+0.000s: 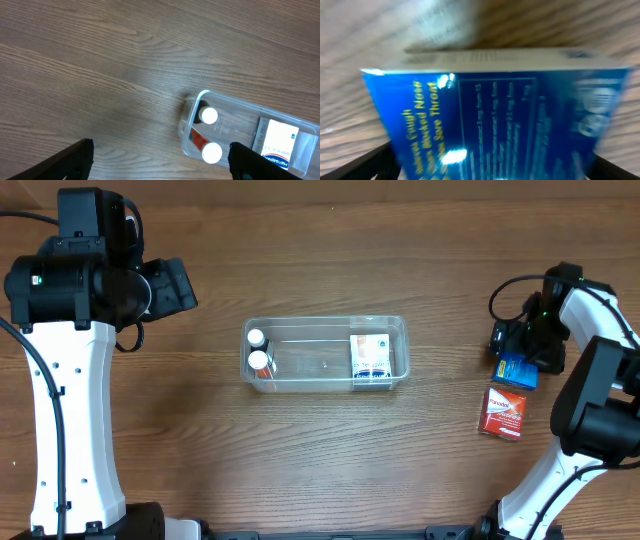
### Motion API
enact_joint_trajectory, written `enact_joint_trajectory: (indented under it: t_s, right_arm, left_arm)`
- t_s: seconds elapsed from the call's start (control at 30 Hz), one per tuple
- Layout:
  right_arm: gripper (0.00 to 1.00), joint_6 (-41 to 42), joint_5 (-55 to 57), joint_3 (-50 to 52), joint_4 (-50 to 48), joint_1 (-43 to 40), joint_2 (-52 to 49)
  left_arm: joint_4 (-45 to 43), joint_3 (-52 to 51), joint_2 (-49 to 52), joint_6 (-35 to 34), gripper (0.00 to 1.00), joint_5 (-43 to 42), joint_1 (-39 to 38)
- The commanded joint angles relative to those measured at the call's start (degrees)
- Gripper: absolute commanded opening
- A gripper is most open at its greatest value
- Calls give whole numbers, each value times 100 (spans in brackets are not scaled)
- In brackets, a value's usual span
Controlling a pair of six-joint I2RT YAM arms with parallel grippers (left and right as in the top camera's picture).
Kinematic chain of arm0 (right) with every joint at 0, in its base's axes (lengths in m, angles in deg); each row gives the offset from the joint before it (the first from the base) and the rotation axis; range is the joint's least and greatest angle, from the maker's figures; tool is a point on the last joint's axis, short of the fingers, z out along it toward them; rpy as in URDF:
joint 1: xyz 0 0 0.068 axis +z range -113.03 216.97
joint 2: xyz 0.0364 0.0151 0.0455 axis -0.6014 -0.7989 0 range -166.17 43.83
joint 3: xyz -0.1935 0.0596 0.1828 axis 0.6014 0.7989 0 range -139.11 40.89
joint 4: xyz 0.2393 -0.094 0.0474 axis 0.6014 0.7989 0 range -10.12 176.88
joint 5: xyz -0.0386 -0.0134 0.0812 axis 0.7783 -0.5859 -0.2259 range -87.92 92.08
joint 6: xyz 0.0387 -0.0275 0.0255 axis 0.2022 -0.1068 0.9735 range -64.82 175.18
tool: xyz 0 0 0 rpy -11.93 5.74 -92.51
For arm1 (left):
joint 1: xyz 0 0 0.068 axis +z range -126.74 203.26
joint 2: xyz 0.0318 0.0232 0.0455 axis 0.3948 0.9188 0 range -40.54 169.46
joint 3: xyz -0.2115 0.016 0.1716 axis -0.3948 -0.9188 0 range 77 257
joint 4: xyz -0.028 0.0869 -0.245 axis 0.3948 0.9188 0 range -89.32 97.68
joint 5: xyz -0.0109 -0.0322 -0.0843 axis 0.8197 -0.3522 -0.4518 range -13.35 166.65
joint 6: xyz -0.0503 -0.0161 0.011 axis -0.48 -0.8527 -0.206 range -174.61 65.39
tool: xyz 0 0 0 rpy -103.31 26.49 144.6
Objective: Pack container
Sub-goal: 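Move the right gripper to the blue VapoDrops box and grasp it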
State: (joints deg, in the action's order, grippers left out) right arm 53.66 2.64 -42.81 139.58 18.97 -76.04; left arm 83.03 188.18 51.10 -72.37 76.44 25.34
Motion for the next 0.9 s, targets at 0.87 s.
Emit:
enact_joint_trajectory:
  t_s: [0.87]
  right_arm:
    - [71,286,-372,-1027,708,103,780]
  left_arm:
    - [11,103,-2,107,89,81,15]
